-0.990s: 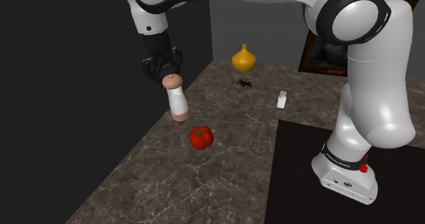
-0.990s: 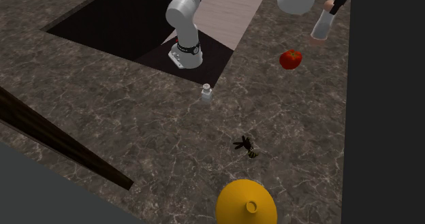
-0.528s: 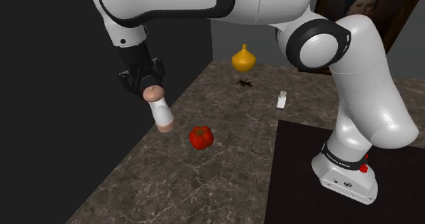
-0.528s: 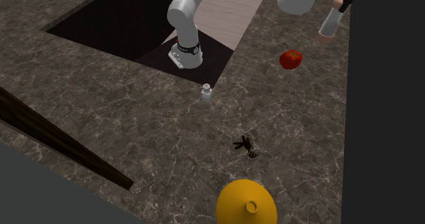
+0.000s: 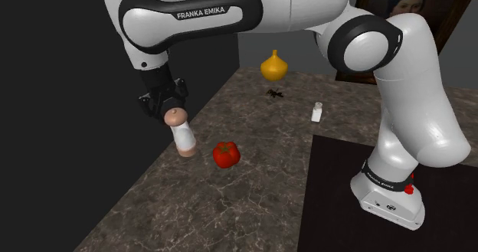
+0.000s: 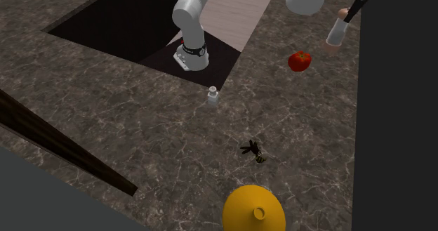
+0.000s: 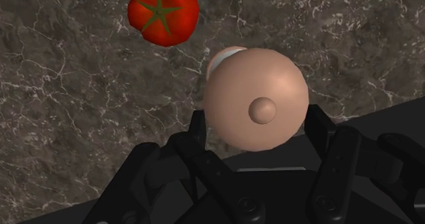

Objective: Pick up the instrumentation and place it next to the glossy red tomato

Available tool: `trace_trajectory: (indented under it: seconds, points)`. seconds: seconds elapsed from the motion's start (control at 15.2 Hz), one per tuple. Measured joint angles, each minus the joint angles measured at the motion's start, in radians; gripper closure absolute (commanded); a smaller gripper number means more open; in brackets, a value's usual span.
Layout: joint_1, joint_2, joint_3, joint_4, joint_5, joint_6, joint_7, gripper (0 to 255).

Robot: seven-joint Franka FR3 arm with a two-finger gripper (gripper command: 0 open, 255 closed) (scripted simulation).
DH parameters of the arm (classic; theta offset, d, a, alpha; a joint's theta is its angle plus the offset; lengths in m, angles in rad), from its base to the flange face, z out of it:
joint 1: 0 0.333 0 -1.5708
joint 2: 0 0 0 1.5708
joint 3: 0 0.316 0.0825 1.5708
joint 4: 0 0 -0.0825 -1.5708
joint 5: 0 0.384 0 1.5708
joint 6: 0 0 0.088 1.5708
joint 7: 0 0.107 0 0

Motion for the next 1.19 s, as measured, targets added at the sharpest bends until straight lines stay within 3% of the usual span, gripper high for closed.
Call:
trace_trajectory:
  seconds: [1.19]
  points:
    - [-0.004,-0.01,-0.001,-0.254,0.001,0.243,-0.008,255]
